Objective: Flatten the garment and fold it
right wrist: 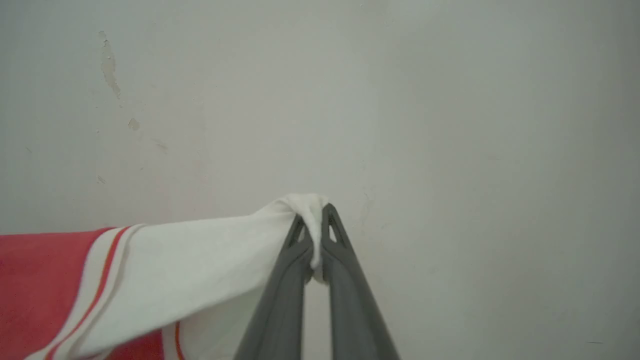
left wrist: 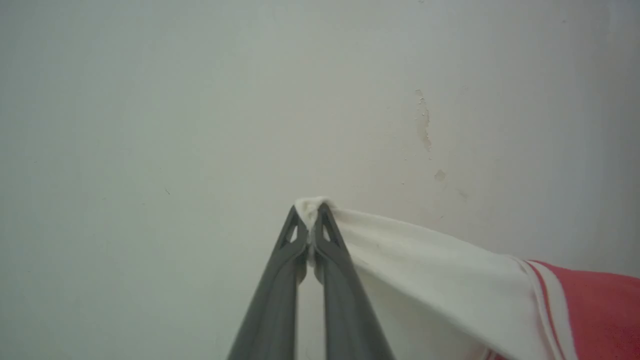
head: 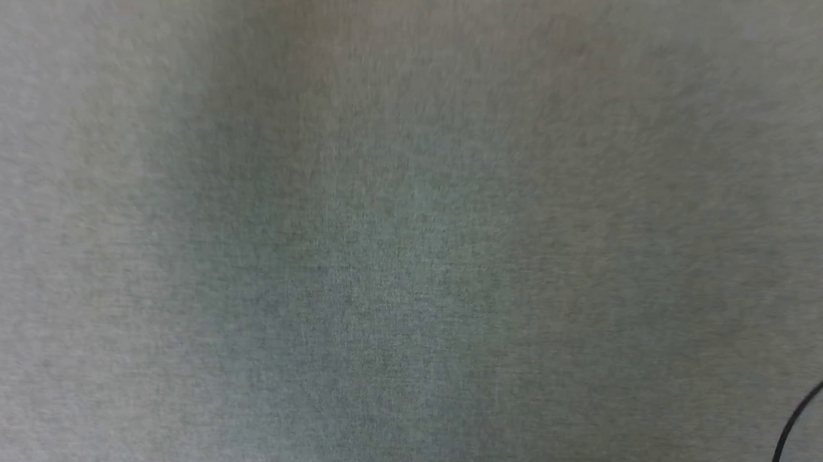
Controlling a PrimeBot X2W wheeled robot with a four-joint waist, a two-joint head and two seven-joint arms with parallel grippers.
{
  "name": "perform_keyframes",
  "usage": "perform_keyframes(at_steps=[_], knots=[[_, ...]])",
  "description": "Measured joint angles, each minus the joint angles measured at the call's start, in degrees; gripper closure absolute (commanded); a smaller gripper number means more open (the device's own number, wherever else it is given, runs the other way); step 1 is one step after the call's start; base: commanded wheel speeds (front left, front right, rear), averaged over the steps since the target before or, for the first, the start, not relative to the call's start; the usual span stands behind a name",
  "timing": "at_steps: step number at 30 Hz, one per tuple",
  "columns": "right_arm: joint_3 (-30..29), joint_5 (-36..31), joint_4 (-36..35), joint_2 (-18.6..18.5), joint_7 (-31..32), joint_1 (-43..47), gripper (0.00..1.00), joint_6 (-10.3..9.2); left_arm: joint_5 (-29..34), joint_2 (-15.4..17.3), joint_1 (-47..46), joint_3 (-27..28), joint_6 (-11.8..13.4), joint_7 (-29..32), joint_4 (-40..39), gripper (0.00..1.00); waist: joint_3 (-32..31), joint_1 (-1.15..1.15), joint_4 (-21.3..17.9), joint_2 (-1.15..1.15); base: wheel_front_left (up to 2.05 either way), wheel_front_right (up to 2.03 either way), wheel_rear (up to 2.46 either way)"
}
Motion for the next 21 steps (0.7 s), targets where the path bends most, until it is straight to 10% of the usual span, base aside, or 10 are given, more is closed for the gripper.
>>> perform_keyframes(at_steps=[12,21], knots=[[5.13,-2.30,11.87,3.82,-12.54,-6.64,1.00,0.01,-1.55,-2.70,-6.56,0.41,-3.04,-9.31,13.76,1.00,10.61,-0.02,1.95,0.00,0.00,0.00,0.00],[10.73,4.39,13.94,4.48,-16.85,8.78,1.00,0.00,-1.62,-4.04,9.10,-3.50,-5.36,-12.61,16.99,1.00,10.13,-0.03,4.48,0.00,0.00,0.00,0.00]])
